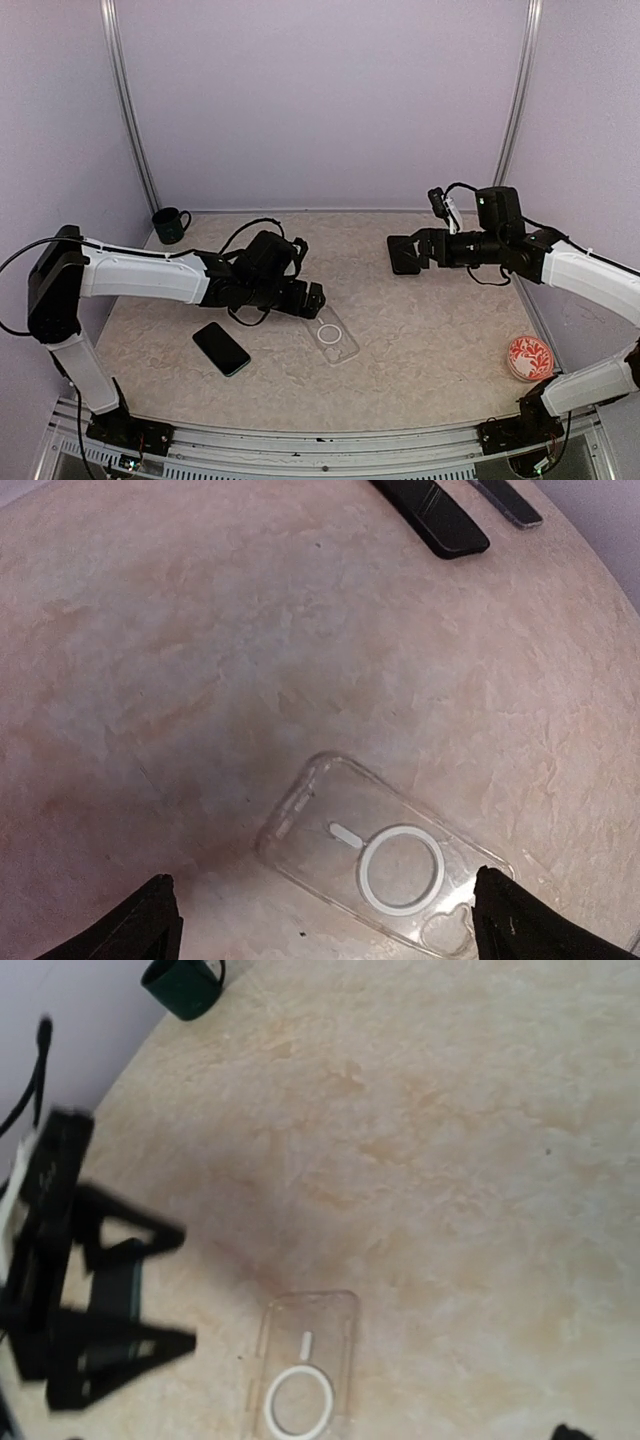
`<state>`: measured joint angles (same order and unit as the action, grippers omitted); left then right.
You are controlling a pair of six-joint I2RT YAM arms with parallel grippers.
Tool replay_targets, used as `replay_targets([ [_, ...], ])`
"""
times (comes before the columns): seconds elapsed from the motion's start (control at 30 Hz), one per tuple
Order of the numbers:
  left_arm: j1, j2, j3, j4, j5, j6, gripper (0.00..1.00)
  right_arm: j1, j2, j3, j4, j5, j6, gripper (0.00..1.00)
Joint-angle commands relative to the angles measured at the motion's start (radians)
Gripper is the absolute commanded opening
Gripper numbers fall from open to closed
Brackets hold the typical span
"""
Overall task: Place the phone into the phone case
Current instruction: Place the phone case at the center of the board, then rotate the phone case at the center of the board.
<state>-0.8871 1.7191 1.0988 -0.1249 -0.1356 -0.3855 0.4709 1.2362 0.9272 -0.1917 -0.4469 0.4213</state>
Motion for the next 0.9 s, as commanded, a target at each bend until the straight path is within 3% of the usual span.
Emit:
replay_targets([
  [0.0, -0.112, 0.043, 0.074, -0.232, -0.156, -0.323, 0.99, 0.009, -0.004, 0.001, 0.008, 0.019, -0.057, 0.98],
  [0.2, -0.161, 0.098, 0.084, -0.228, -0.082, -0.442, 0.99, 0.014, 0.064, -0.025, 0.031, 0.015, -0.072, 0.95],
  [0.4, -0.158, 0.16, 0.104, -0.242, -0.067, -0.485, 0.99, 0.014, 0.036, -0.081, 0.06, 0.03, -0.062, 0.98],
  [0.87, -0.14, 0.242, 0.157, -0.237, -0.031, -0.568, 0.76, 0.014, 0.001, -0.087, 0.066, 0.038, -0.07, 0.99],
])
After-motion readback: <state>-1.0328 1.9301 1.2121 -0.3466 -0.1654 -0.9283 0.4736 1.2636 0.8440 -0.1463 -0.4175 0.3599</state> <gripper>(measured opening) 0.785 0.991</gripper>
